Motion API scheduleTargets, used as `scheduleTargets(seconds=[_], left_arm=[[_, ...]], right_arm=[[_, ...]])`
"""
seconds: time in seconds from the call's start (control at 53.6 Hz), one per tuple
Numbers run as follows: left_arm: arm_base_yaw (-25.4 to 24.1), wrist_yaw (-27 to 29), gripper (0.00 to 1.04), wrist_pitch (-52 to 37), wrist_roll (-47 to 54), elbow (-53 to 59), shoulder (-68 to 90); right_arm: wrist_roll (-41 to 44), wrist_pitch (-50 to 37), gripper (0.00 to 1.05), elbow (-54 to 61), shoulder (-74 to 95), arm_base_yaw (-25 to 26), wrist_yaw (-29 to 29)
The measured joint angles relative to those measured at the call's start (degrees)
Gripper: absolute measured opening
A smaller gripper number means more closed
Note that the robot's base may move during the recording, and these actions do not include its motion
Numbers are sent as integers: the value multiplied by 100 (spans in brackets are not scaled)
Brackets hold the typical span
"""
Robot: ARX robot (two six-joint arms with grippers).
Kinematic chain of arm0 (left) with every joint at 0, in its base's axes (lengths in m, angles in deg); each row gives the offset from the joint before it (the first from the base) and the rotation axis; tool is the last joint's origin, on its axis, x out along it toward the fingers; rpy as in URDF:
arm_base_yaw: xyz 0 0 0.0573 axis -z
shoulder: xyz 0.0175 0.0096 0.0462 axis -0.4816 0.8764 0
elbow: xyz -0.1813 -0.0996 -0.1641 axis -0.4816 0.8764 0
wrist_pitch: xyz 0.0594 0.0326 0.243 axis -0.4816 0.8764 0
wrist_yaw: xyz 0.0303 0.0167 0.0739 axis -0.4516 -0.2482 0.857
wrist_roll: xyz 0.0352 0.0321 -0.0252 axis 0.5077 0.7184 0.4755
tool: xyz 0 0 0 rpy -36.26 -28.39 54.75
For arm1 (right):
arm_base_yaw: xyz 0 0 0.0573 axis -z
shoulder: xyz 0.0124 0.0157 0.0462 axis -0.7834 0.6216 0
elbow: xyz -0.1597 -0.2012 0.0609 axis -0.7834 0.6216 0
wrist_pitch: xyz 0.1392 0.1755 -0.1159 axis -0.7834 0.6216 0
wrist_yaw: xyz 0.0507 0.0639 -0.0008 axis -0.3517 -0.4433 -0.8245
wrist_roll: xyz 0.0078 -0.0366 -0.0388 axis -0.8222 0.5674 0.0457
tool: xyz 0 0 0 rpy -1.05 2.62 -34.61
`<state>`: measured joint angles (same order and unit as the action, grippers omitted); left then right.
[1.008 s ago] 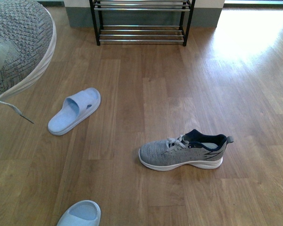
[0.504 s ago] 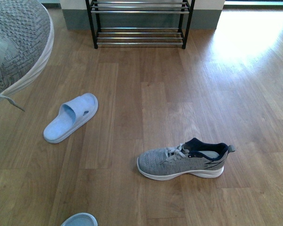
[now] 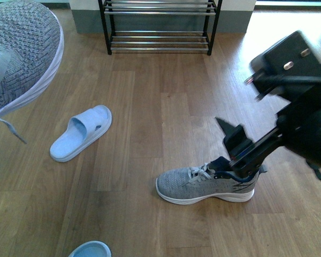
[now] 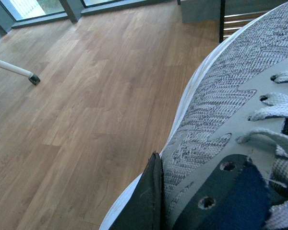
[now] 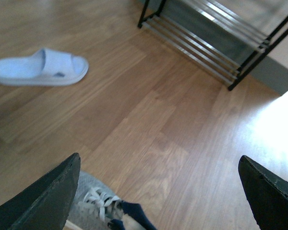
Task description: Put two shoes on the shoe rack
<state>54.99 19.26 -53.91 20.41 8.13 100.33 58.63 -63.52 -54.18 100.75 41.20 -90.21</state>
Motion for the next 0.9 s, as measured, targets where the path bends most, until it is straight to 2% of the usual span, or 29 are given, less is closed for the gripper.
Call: scheduleTargets(seconds=[0.411, 0.616, 0.896], left_arm=[[0, -4, 2, 0, 0, 0, 0], [0, -2, 2, 0, 0, 0, 0], [0, -2, 2, -2, 0, 0, 0]], right_arm=[[2050, 166, 95, -1451, 2186, -439, 33], [2848, 616, 95, -2277, 2953, -345, 125], [3447, 807, 95, -2981, 3453, -155, 326]])
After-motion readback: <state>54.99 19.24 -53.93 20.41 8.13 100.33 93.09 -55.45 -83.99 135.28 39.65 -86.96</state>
